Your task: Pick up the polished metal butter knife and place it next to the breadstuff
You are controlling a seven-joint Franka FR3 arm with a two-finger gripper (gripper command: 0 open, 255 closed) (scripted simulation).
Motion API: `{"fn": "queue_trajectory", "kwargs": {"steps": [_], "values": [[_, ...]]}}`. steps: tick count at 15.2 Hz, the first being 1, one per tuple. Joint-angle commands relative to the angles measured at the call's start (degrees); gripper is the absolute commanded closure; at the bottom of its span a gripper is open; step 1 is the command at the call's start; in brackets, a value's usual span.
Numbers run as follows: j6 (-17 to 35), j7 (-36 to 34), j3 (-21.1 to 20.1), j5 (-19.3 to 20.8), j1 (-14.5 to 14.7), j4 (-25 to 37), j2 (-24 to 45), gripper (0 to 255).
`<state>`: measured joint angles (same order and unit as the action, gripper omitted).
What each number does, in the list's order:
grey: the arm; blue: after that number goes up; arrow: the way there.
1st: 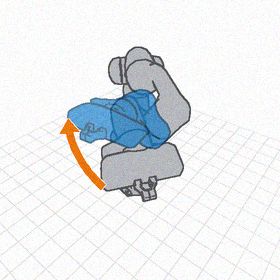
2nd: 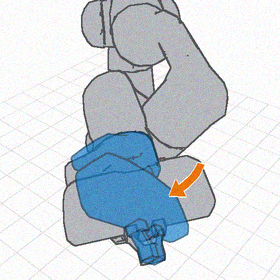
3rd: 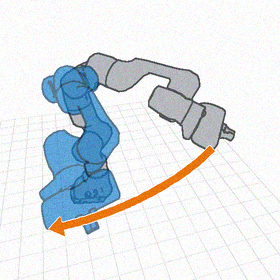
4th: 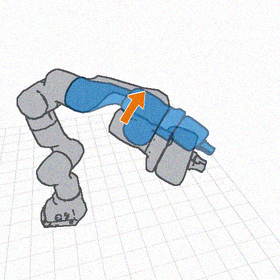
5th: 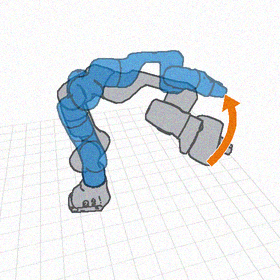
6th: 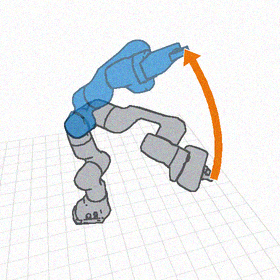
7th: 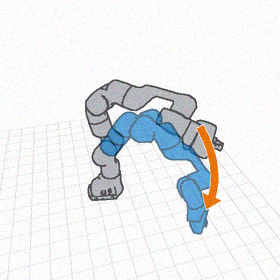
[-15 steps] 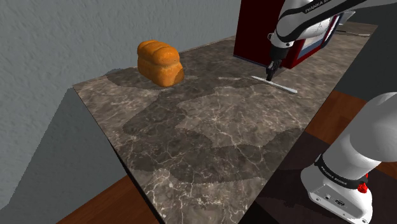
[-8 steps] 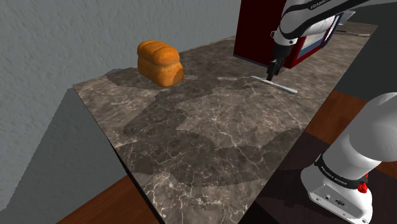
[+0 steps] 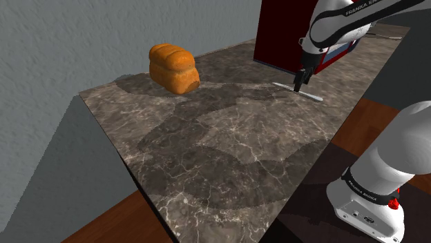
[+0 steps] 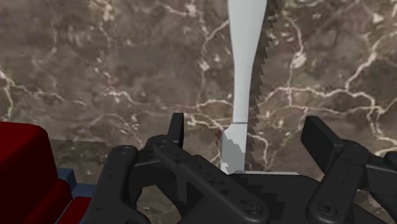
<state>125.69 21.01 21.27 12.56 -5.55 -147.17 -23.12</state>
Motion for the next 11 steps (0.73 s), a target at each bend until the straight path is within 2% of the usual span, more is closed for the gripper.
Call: {"fn": "queue_trajectory", "kwargs": {"steps": [1, 9, 10, 11], "values": [[1.9, 0.0, 0.3, 0.1, 0.0, -0.9, 0.9, 0], [2.4, 0.1, 0.4, 0.1, 0.0, -1.1, 1.2, 0], [2.4, 0.1, 0.4, 0.1, 0.0, -1.1, 1.2, 255], [2.4, 0.1, 0.4, 0.1, 0.0, -1.1, 1.2, 255]]}}
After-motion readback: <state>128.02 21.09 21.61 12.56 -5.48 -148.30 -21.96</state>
